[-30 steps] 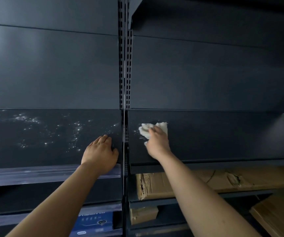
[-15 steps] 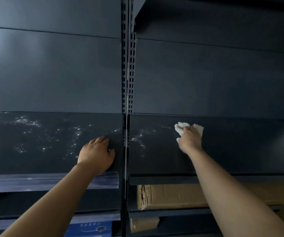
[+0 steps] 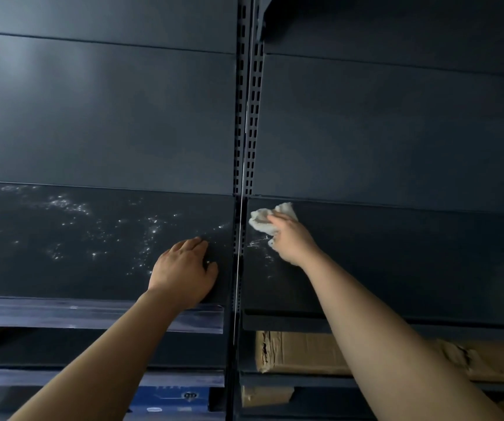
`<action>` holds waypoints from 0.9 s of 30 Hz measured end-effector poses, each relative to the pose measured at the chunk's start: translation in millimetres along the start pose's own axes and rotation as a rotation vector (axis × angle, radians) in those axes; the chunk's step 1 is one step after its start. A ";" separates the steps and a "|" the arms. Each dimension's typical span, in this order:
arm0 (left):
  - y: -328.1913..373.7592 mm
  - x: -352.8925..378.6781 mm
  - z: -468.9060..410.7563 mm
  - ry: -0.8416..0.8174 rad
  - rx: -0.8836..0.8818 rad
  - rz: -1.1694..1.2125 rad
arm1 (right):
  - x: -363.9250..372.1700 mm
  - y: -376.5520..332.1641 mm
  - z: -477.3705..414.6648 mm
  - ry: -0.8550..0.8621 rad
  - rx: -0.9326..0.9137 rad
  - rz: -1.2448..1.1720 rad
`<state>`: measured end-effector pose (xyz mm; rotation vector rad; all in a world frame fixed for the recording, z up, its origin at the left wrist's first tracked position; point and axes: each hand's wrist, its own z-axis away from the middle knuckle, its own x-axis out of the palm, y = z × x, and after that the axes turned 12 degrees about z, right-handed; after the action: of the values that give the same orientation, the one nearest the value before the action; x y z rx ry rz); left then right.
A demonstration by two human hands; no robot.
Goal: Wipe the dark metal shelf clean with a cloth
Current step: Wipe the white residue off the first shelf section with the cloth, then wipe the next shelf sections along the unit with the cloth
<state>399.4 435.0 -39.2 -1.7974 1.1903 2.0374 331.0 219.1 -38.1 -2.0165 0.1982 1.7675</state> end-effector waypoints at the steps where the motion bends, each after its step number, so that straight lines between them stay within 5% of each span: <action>1: -0.1 -0.3 0.0 -0.001 0.001 0.004 | 4.6 -4.3 0.9 -0.020 -0.009 -0.075; 5: -3.4 0.1 -0.3 -0.007 0.002 0.014 | 9.0 10.3 -6.3 0.093 0.094 -0.323; 7: -4.1 0.8 -1.0 -0.006 0.000 0.021 | 0.9 27.8 -12.0 0.164 0.176 -0.290; 11: -3.2 1.2 -1.6 0.005 0.002 0.008 | -3.8 39.5 -36.0 0.043 0.249 -0.050; 19: -4.9 2.8 -1.0 0.009 0.006 0.016 | 11.6 3.3 -76.4 -0.061 0.011 -0.006; 27: -6.5 2.7 0.2 -0.006 0.016 0.026 | 10.0 -8.2 -32.3 -0.095 0.002 -0.186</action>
<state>402.5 438.5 -44.5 -1.7769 1.2318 2.0396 365.1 214.7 -43.3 -1.8787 -0.0172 1.7392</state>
